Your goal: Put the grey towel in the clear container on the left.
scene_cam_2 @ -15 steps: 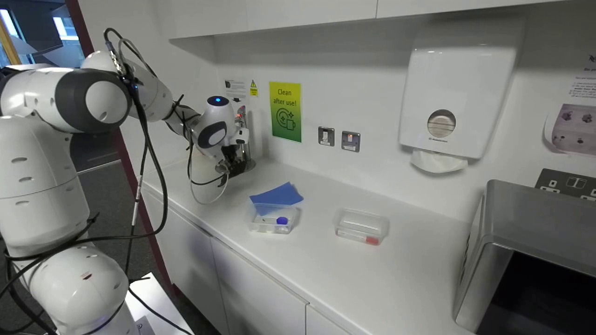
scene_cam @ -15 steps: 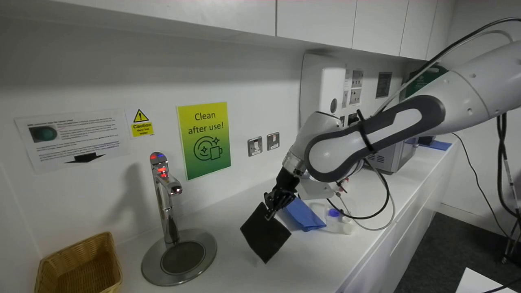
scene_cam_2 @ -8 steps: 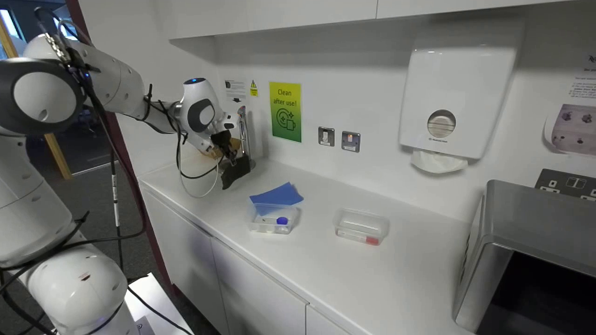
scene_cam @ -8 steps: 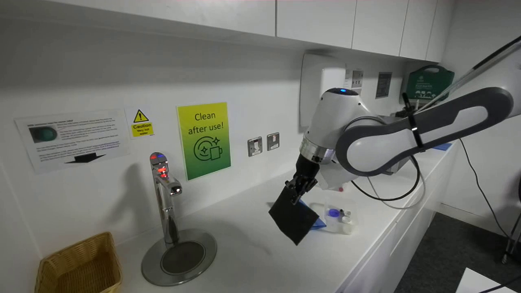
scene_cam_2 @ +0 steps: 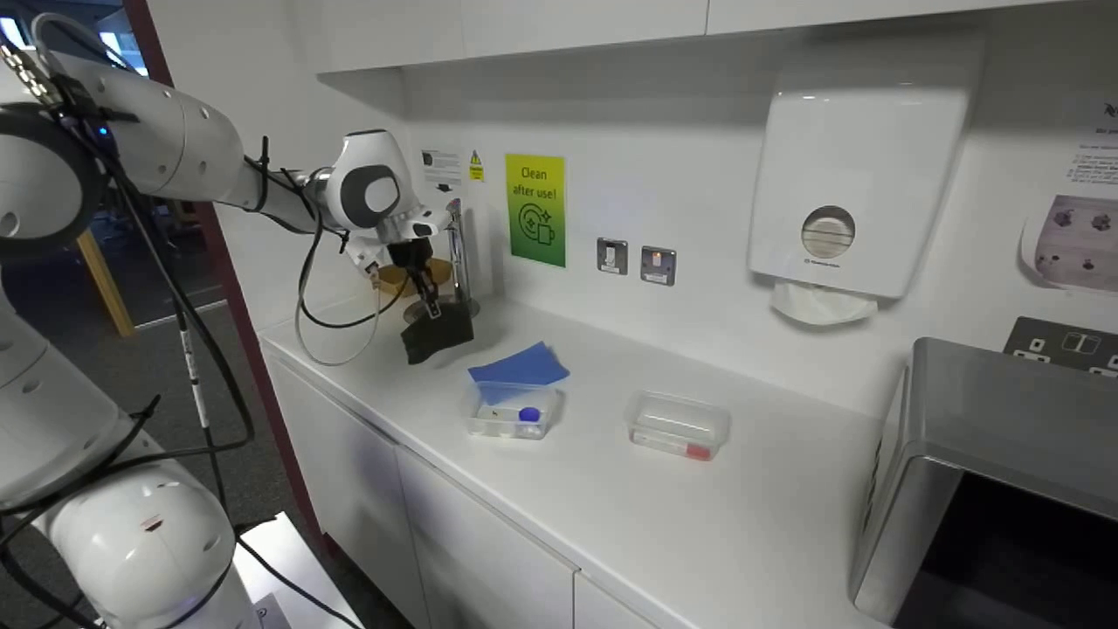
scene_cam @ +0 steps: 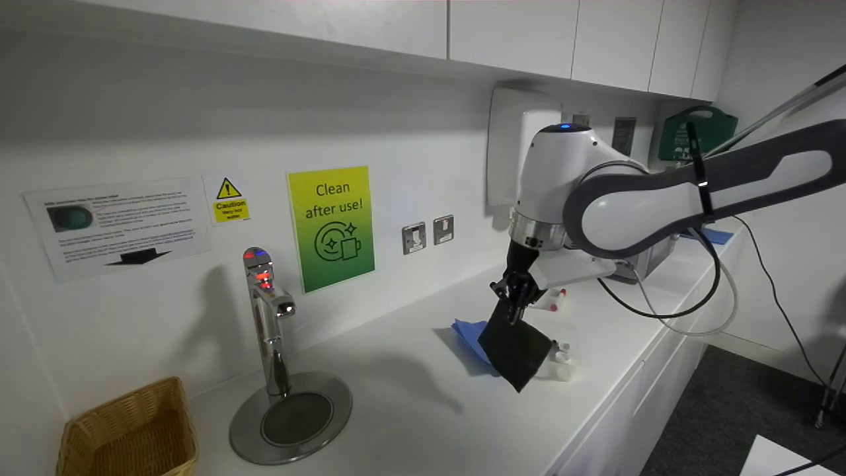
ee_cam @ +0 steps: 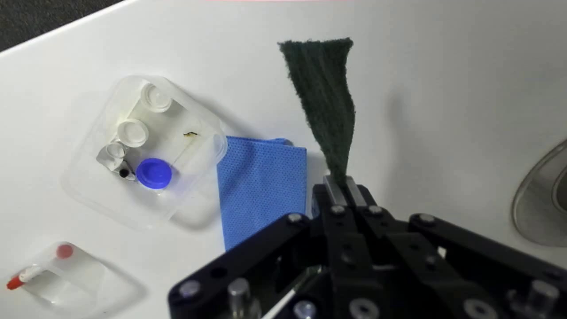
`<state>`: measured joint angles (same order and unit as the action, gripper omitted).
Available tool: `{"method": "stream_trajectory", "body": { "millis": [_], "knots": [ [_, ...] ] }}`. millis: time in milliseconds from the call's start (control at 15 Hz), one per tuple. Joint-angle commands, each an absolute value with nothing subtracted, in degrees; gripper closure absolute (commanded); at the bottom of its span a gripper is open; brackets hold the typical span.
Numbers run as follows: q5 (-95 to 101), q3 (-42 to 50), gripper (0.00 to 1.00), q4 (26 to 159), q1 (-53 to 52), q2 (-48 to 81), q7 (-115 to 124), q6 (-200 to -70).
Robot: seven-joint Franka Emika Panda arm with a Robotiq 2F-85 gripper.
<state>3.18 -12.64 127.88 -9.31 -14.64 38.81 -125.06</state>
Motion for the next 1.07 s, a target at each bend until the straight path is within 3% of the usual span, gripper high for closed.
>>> {"method": "stream_trajectory", "body": {
  "millis": [0,1000],
  "knots": [
    [1.4,-13.4,0.99,130.5,-7.7,-19.1,46.1,-124.5],
    [-3.2,-10.8,0.99,139.0,-4.3,-36.0,60.1,-112.7]
  ]
}}
